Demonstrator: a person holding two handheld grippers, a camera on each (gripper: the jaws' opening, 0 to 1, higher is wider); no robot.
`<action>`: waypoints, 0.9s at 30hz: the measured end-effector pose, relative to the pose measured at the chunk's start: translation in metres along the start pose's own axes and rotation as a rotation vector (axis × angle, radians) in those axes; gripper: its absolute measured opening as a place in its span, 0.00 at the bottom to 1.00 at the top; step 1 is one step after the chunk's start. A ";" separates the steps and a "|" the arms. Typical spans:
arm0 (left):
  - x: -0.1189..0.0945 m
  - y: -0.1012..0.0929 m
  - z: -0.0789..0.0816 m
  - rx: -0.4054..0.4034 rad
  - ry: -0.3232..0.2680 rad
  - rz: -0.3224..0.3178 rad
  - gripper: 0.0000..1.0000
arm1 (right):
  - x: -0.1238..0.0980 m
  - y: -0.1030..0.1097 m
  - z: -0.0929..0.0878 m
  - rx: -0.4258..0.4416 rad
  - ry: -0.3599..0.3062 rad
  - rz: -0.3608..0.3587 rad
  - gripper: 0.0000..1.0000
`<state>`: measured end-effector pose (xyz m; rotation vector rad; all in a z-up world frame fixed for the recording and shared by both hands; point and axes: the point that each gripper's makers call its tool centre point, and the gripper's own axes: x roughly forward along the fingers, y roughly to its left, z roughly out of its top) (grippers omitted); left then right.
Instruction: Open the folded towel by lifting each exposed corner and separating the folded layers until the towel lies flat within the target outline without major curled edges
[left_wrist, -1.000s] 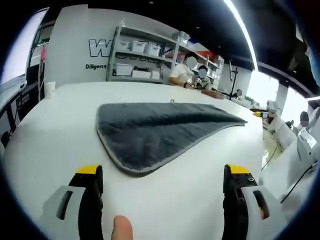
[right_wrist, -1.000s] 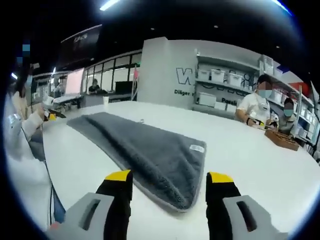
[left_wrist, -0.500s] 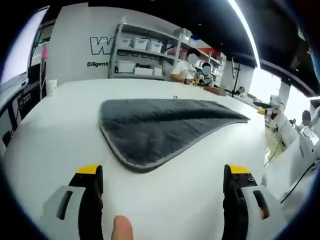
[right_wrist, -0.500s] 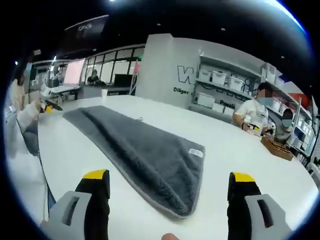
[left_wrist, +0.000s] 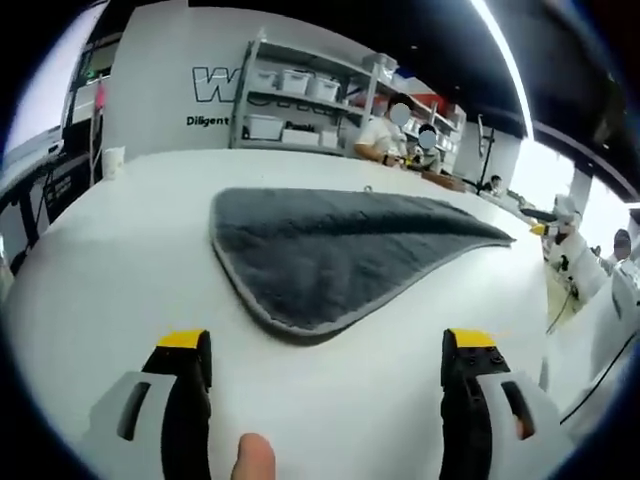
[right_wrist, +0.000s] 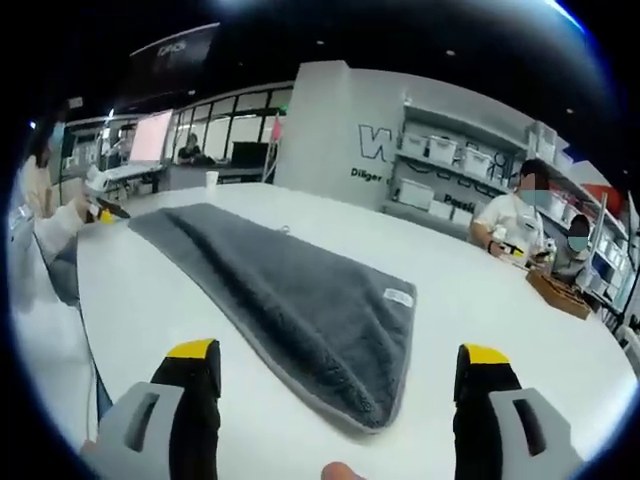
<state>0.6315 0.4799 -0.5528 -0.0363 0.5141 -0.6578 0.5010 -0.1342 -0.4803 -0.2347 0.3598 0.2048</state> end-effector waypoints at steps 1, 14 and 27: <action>0.002 0.002 0.002 -0.010 -0.010 0.004 0.92 | 0.000 0.000 -0.001 0.000 0.001 0.001 0.97; 0.016 0.008 0.013 -0.175 -0.134 -0.014 0.42 | 0.004 0.004 -0.010 -0.009 0.031 0.019 0.92; 0.011 0.004 0.011 -0.171 -0.148 -0.071 0.02 | 0.008 0.008 -0.016 -0.016 0.057 0.022 0.88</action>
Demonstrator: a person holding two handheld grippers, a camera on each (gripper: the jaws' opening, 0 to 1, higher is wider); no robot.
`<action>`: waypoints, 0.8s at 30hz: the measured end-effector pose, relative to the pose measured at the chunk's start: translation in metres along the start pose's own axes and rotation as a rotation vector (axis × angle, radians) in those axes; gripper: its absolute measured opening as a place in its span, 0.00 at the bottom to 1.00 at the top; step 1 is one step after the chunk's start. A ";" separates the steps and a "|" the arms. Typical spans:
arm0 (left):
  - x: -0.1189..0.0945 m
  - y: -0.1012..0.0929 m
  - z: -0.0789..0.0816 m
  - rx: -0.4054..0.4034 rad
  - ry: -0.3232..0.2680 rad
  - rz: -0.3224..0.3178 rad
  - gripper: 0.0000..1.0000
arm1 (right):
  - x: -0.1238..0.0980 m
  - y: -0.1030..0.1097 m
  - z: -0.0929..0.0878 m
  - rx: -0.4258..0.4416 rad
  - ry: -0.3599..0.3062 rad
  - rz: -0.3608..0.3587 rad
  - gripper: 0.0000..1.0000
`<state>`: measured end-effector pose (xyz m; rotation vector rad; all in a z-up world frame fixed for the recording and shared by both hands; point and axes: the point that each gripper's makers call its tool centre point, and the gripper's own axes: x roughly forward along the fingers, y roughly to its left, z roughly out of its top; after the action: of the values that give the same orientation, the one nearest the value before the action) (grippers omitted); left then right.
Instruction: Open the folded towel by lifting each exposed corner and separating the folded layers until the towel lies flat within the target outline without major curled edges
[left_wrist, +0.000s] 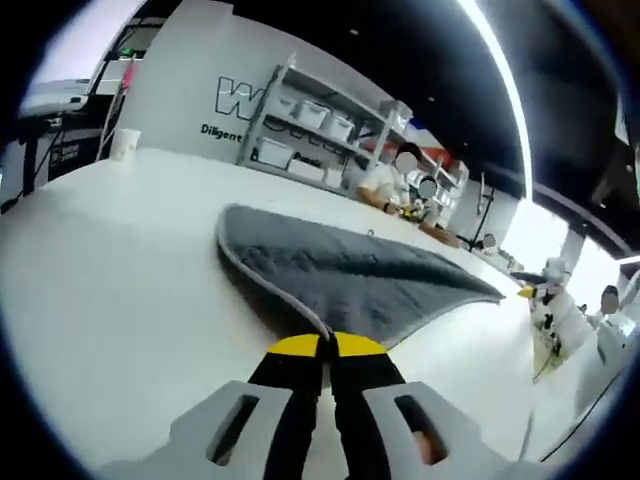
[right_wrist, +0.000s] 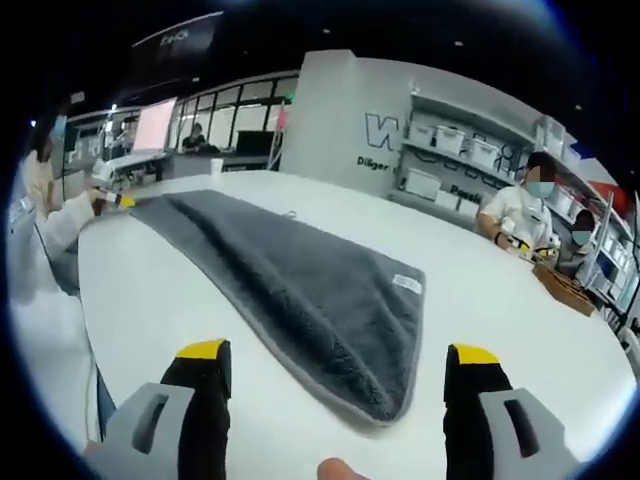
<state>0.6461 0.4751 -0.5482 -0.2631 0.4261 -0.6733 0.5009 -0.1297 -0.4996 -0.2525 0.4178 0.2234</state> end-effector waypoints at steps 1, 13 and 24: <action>-0.001 0.000 0.000 0.001 0.001 0.001 0.02 | 0.000 0.000 0.000 -0.001 0.001 0.000 0.88; -0.028 0.005 -0.006 -0.024 0.065 0.007 0.02 | 0.002 -0.001 -0.001 -0.014 0.023 -0.004 0.88; -0.037 0.004 -0.022 -0.055 0.102 0.007 0.02 | 0.005 0.001 -0.003 -0.020 0.041 -0.001 0.88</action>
<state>0.6125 0.5000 -0.5585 -0.2798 0.5429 -0.6710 0.5041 -0.1290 -0.5041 -0.2770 0.4560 0.2220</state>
